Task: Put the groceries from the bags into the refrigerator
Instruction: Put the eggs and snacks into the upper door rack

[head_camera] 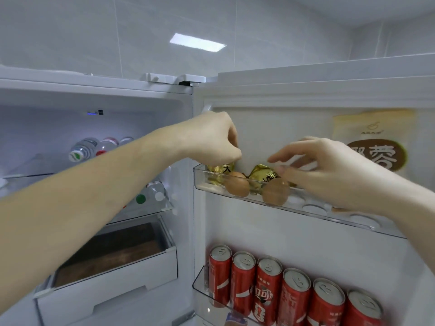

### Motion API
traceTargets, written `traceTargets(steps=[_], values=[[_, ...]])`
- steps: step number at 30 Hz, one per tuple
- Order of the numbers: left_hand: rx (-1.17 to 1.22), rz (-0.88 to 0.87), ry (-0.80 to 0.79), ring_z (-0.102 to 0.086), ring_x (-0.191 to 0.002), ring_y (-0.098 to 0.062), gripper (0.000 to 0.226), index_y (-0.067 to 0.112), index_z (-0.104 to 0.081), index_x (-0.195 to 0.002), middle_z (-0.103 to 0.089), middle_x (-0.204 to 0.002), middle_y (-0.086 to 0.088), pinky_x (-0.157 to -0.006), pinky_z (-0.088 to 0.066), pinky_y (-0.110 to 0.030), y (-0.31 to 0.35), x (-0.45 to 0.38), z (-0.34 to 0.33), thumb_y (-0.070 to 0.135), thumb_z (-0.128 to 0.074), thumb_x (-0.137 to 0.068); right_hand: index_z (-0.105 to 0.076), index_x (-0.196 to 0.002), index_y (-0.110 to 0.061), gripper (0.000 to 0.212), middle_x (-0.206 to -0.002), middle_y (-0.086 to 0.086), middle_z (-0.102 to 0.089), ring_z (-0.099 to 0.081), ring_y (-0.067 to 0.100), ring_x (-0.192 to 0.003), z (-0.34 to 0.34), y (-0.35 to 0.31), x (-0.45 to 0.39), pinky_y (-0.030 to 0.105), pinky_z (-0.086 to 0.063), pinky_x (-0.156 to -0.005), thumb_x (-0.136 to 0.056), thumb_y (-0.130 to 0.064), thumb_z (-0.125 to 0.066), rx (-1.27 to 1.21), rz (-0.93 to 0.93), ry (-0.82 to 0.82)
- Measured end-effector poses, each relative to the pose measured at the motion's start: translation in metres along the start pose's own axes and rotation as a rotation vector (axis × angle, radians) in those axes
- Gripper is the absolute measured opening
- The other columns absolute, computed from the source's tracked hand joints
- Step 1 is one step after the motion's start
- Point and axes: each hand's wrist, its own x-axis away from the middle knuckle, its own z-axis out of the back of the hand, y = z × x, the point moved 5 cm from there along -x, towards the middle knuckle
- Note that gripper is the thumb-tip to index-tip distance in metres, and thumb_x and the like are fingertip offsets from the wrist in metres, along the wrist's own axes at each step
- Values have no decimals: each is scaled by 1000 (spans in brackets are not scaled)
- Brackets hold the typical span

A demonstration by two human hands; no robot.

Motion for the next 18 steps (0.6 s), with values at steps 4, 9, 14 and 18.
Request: traceTargets(steps=[4,9,14,18], values=[[161,-62,334,-67,-81,0,10,31,-76,-88,-73,-85,18,-70,-51,-16,-15,55,0,31,-66,-89,-73,-109,-42,24,-121,-21,-60,-58,2,-117,-11,-18,41,22,-48,-95,-93,-27,-62,-169,264,266],[340,-16,456,-67,-100,1,15,32,-74,-95,-70,-107,22,-78,-54,-12,-41,135,-44,19,-68,-90,-69,-114,-44,34,-135,-20,-57,-52,1,-132,-77,-34,66,14,-42,-100,-92,-17,-65,-412,331,118],[287,230,437,-59,-114,4,29,38,-70,-103,-61,-123,30,-84,-47,-6,-88,196,-101,14,-71,-87,-61,-125,-47,41,-146,-33,-42,-49,-10,-128,-162,-40,58,2,-33,-100,-92,-23,-70,-487,305,-110],[239,460,458,-56,-119,4,33,46,-64,-110,-52,-133,34,-90,-49,-16,-125,254,-125,23,-71,-88,-54,-130,-52,44,-150,-39,-32,-35,-19,-136,-214,-59,54,-1,-27,-103,-95,-29,-69,-528,357,-277]])
